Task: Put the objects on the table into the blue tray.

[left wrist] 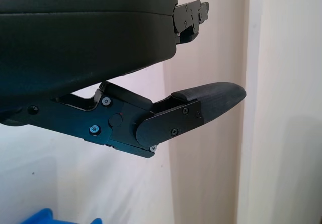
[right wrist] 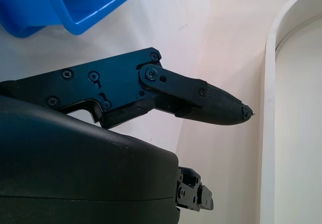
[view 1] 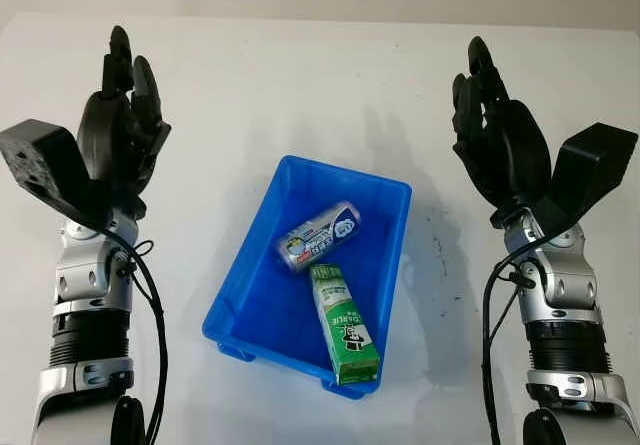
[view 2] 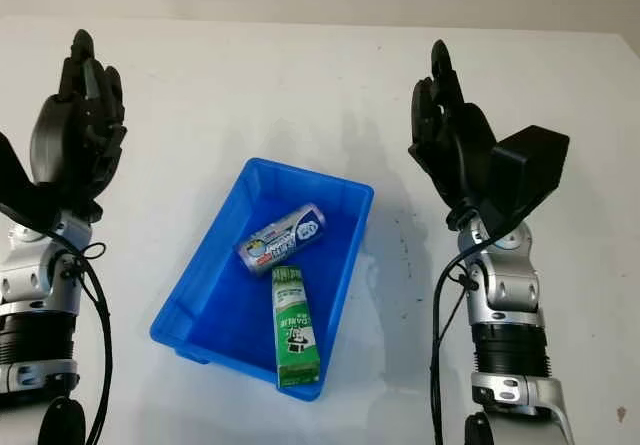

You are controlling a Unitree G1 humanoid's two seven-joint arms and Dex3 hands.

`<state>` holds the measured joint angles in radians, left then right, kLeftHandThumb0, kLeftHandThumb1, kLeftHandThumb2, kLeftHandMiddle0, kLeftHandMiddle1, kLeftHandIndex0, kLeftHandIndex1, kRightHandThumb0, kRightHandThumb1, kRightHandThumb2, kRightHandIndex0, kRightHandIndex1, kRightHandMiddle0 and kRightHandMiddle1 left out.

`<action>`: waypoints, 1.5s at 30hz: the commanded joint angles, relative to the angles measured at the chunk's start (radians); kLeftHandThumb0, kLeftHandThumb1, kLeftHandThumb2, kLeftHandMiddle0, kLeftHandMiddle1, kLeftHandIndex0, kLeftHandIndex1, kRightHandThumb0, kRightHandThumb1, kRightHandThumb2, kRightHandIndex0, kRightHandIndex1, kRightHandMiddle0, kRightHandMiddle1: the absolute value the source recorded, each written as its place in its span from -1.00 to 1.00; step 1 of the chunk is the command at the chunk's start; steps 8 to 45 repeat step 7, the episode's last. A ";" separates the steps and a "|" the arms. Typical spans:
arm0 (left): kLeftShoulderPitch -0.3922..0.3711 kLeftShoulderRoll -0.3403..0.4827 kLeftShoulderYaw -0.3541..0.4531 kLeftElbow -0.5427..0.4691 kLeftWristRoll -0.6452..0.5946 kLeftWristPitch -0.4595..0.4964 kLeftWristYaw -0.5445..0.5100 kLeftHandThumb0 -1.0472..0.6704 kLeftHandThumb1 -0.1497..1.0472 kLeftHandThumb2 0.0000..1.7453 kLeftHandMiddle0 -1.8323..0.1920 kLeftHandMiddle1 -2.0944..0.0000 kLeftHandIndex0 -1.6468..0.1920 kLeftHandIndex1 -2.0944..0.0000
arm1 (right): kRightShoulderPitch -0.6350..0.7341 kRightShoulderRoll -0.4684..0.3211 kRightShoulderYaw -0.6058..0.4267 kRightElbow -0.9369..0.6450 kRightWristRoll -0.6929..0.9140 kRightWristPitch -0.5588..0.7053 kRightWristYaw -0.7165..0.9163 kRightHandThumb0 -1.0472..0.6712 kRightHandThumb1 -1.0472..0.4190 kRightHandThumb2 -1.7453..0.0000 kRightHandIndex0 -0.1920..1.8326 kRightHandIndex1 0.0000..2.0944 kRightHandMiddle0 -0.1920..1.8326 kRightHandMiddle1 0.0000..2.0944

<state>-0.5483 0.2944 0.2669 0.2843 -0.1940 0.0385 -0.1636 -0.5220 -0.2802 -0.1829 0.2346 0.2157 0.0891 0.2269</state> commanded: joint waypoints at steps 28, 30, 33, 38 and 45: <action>0.033 -0.002 -0.031 -0.017 0.002 0.042 -0.019 -0.67 1.00 -0.11 1.00 1.00 1.00 1.00 | -0.014 0.018 -0.018 0.024 0.009 -0.029 -0.010 -0.69 -1.00 0.17 -1.00 -1.00 -1.00 -1.00; 0.033 -0.002 -0.031 -0.017 0.002 0.042 -0.019 -0.67 1.00 -0.11 1.00 1.00 1.00 1.00 | -0.014 0.018 -0.018 0.024 0.009 -0.029 -0.010 -0.69 -1.00 0.17 -1.00 -1.00 -1.00 -1.00; 0.033 -0.002 -0.031 -0.017 0.002 0.042 -0.019 -0.67 1.00 -0.11 1.00 1.00 1.00 1.00 | -0.014 0.018 -0.018 0.024 0.009 -0.029 -0.010 -0.69 -1.00 0.17 -1.00 -1.00 -1.00 -1.00; 0.033 -0.002 -0.031 -0.017 0.002 0.042 -0.019 -0.67 1.00 -0.11 1.00 1.00 1.00 1.00 | -0.014 0.018 -0.018 0.024 0.009 -0.029 -0.010 -0.69 -1.00 0.17 -1.00 -1.00 -1.00 -1.00; 0.033 -0.002 -0.031 -0.017 0.002 0.042 -0.019 -0.67 1.00 -0.11 1.00 1.00 1.00 1.00 | -0.014 0.018 -0.018 0.024 0.009 -0.029 -0.010 -0.69 -1.00 0.17 -1.00 -1.00 -1.00 -1.00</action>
